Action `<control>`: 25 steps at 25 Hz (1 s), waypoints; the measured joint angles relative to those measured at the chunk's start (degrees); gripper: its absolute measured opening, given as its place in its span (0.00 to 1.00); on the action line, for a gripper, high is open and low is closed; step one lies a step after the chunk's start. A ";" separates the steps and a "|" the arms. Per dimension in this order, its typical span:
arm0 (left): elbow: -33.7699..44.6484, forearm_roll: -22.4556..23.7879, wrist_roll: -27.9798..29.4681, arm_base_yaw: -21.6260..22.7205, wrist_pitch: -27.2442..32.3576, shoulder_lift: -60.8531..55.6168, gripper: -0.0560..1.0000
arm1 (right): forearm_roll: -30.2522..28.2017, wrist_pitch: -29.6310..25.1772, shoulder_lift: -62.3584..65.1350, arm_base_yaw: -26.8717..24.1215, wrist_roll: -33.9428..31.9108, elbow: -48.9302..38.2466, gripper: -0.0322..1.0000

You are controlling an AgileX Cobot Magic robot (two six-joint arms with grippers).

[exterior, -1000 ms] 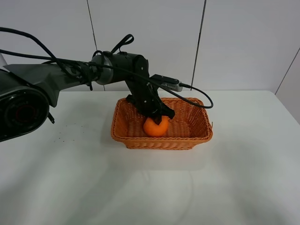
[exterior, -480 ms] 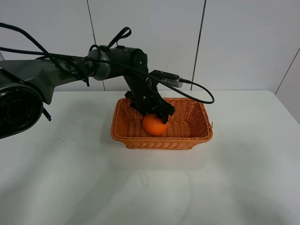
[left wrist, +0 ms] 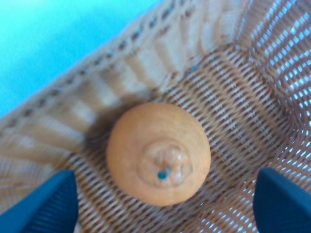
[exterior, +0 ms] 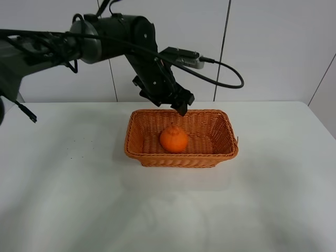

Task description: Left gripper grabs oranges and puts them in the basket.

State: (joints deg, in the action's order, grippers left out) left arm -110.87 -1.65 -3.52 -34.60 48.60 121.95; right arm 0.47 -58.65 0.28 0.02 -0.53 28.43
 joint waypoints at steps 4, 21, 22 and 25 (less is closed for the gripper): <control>0.00 2.95 0.50 0.00 2.26 -4.95 0.85 | 0.00 0.00 0.00 0.00 0.00 0.00 0.70; 1.31 12.43 1.75 11.98 8.21 -9.46 0.83 | 0.00 0.00 0.00 0.00 0.00 0.00 0.70; 1.31 12.49 1.75 13.74 8.21 -9.46 0.83 | 0.00 0.00 0.00 0.00 0.00 0.00 0.70; 1.35 12.71 1.75 19.70 8.21 -9.46 0.83 | 0.00 0.00 0.00 0.00 0.00 0.00 0.70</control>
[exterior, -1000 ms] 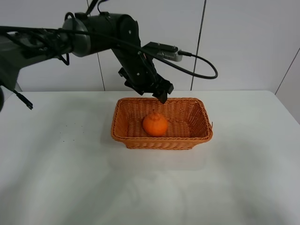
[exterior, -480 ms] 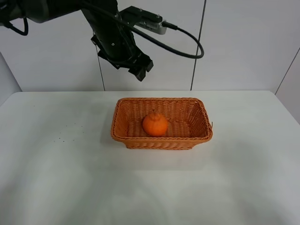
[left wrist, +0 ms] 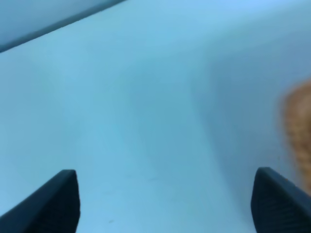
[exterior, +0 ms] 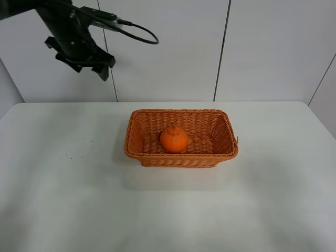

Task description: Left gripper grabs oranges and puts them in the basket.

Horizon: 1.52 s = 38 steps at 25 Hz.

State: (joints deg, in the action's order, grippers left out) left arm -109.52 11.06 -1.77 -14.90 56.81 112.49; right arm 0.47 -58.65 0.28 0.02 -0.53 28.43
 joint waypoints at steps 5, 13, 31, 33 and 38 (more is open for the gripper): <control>0.00 0.04 -0.81 8.72 -0.34 0.00 0.83 | 0.00 0.00 0.00 0.00 0.00 0.00 0.70; 0.00 -3.25 -2.74 15.12 -1.38 0.00 0.83 | 0.00 0.00 0.00 0.00 0.00 0.00 0.70; 25.93 -2.62 -3.25 15.35 -11.26 -20.44 0.83 | 0.00 0.00 0.00 0.00 0.00 0.00 0.70; 29.48 -1.75 -3.25 15.35 -12.88 -25.61 0.83 | 0.00 0.00 0.00 0.00 0.00 0.00 0.70; 36.05 -1.09 -3.30 15.35 -14.82 -36.74 0.83 | 0.00 0.00 0.00 0.00 0.00 0.00 0.70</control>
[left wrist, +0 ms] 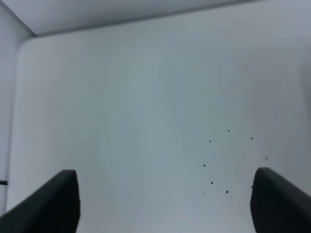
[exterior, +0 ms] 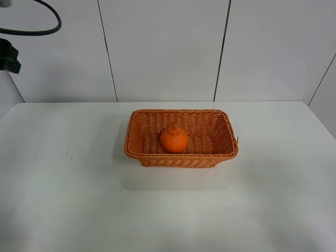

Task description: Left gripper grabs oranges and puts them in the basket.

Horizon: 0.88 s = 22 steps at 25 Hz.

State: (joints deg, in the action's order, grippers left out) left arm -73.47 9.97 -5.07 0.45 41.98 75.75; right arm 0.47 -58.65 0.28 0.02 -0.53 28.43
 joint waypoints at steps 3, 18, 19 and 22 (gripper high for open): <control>3.76 0.00 0.00 0.00 0.00 -6.26 0.83 | 0.00 0.00 0.00 0.00 0.00 0.00 0.70; 24.10 -1.14 0.00 0.00 -0.18 -36.51 0.83 | 0.00 0.00 0.00 0.00 0.00 0.00 0.70; 24.91 -1.21 0.00 0.00 -0.18 -38.61 0.83 | 0.00 0.00 0.00 0.00 0.00 0.00 0.70; 27.58 -1.33 0.00 0.00 -0.12 -44.11 0.83 | 0.00 0.00 0.00 0.00 0.00 0.00 0.70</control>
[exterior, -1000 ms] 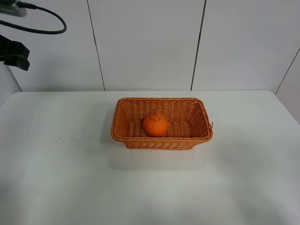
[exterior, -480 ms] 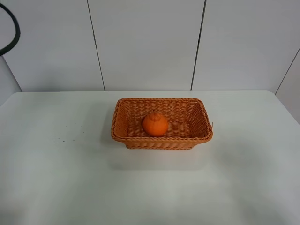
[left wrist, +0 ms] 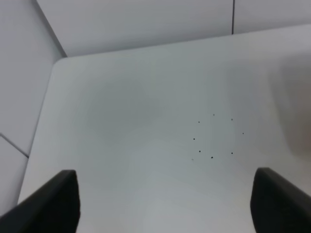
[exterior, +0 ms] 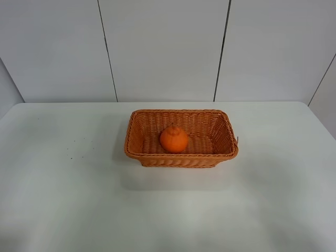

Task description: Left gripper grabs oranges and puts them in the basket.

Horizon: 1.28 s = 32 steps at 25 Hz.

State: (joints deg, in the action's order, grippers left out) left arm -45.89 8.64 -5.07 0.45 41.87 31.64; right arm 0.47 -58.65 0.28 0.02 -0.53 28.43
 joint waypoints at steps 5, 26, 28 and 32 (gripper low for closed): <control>3.66 -0.23 0.13 0.00 0.00 -8.97 0.83 | 0.00 0.00 0.00 0.00 0.00 0.00 0.70; 9.64 -1.56 1.78 0.00 7.15 -31.58 0.77 | 0.00 0.00 0.00 0.00 0.00 0.00 0.70; 9.64 -2.09 1.78 0.00 7.71 -31.74 0.77 | 0.00 0.00 0.00 0.00 0.00 0.00 0.70; 9.69 -3.67 1.78 0.00 7.95 -31.80 0.77 | 0.00 0.00 0.00 0.00 0.00 0.00 0.70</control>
State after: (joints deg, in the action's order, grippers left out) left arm -36.20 4.97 -3.29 0.45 49.81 -0.16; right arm 0.47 -58.65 0.28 0.02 -0.53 28.43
